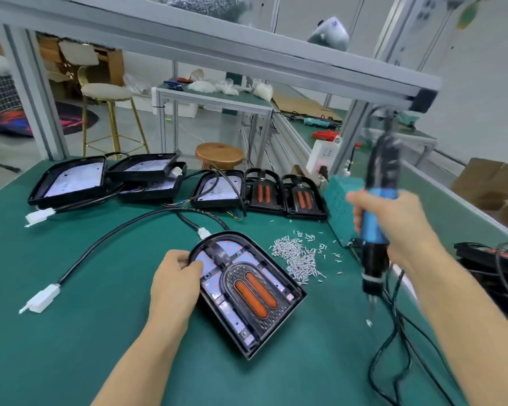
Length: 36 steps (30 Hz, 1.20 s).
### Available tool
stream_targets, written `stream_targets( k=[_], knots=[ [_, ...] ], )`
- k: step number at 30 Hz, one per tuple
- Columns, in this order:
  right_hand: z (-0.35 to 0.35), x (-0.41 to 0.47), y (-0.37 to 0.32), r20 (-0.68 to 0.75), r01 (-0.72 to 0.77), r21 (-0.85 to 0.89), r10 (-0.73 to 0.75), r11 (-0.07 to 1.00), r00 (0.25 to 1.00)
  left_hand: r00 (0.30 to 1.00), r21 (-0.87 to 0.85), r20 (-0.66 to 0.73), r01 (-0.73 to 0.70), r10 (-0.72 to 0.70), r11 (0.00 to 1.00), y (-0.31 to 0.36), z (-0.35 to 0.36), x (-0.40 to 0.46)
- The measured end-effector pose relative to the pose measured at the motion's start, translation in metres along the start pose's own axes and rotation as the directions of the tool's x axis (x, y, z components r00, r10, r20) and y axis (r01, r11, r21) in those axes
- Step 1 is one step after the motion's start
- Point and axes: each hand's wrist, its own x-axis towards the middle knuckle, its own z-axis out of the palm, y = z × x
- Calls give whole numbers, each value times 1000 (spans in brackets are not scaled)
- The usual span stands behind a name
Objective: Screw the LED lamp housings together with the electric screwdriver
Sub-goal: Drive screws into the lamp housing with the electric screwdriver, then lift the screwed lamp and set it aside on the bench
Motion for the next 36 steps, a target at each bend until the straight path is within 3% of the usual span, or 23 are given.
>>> stream_targets(
  k=[3,6,12,14,17,20,36],
  knots=[
    [-14,8,37,45,-166,-239,182,957,982,999,-209,24,32,-28,977,1,7,-3],
    [-20,12,70,39,-267,-373,303,888,952,998,-355,58,57,-39,933,4,14,-4],
    [-10,28,101,-1,-327,-634,422,701,907,987,-453,158,74,-2,888,10,23,-9],
    [-7,33,105,-10,-311,-691,422,652,906,988,-501,154,78,0,862,11,24,-10],
    [-5,36,105,-24,-219,-852,382,476,924,989,-558,146,87,-5,825,13,25,-13],
    [-7,37,109,-43,-160,-917,308,366,950,988,-576,149,67,25,815,17,23,-16],
    [-18,28,119,-79,-73,-996,163,-45,983,959,-615,217,-13,185,789,35,9,-22]
  ],
)
